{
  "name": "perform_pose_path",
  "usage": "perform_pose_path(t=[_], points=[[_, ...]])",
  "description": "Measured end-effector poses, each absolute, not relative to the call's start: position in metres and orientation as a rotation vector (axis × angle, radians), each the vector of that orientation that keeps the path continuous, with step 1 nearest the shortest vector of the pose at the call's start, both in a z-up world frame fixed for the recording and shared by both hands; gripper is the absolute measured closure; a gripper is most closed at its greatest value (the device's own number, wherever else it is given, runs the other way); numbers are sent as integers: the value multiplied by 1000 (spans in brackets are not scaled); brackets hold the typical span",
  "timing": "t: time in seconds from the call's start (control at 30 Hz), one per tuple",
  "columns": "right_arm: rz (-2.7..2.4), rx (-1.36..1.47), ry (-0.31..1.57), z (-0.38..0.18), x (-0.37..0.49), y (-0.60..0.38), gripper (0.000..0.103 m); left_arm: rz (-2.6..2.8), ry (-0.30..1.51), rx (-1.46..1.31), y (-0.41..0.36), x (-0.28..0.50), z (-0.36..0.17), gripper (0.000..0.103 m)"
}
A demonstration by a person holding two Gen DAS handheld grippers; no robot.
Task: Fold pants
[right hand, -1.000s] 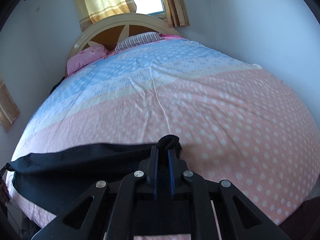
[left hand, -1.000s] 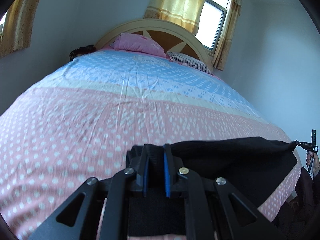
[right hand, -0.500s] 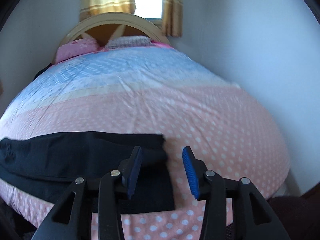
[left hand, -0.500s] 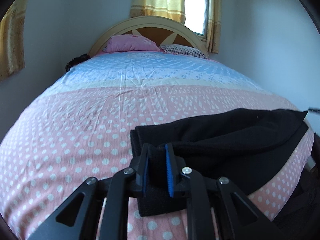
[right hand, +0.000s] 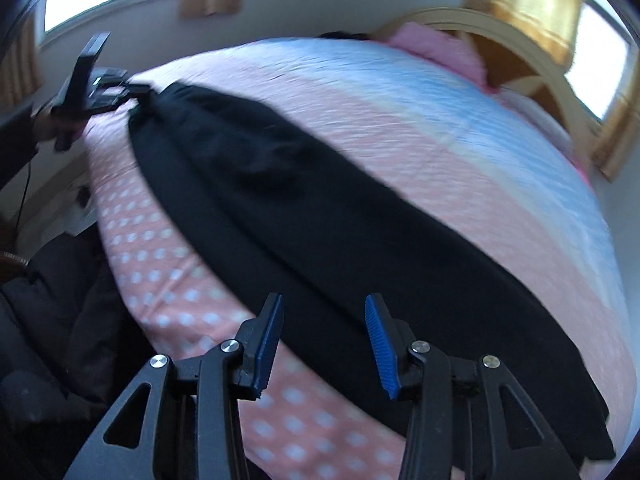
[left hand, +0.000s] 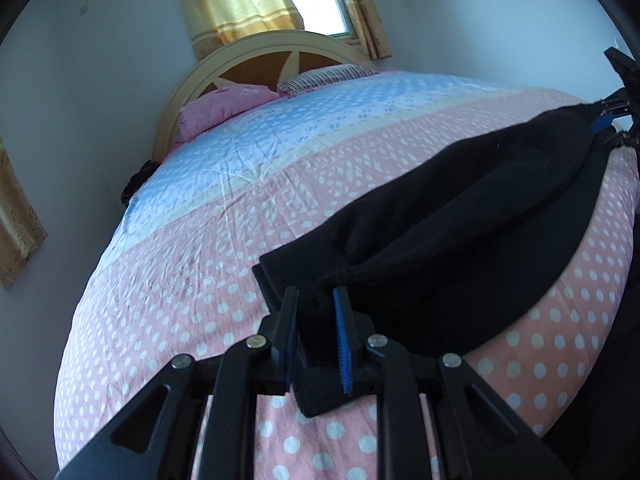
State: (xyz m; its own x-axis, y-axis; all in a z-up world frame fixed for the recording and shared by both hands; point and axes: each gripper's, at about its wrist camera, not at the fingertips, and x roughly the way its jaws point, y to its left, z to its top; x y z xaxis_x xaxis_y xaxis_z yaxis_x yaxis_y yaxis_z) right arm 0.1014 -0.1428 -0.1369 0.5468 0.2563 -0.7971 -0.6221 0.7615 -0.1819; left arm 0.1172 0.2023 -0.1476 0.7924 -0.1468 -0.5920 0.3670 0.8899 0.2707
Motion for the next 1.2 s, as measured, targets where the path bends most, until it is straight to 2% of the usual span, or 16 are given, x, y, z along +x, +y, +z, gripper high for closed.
perform_pose_path(t=[0.2,0.43,0.47,0.5,0.53,0.6,0.8,1.03,1.2], points=[[599,-514,860,-157,119,-95,59,-308,586,479,195,111,-142,88],[586,-453,910,-162,144,-93,59,-306,542,470,205,109,-132,88],[583,-465,908,-162,144,-93,64,-309,545,469,205,111,-133,88],[582,-476,907,-162,143,-92,86,-310,549,472,205,112,-134,88],[586,-482,906,-161,142,-90,95,-312,554,475,205,114,-135,88],[585,-497,877,-151,138,-87,99,-313,558,495,203,114,-136,88],[614,-432,811,-114,124,-90,100,-345,530,454,218,101,-114,88],[637,-484,899,-158,111,-81,100,-366,611,473,217,88,-150,88],[660,-433,871,-142,103,-90,100,-370,579,415,223,76,-147,89]])
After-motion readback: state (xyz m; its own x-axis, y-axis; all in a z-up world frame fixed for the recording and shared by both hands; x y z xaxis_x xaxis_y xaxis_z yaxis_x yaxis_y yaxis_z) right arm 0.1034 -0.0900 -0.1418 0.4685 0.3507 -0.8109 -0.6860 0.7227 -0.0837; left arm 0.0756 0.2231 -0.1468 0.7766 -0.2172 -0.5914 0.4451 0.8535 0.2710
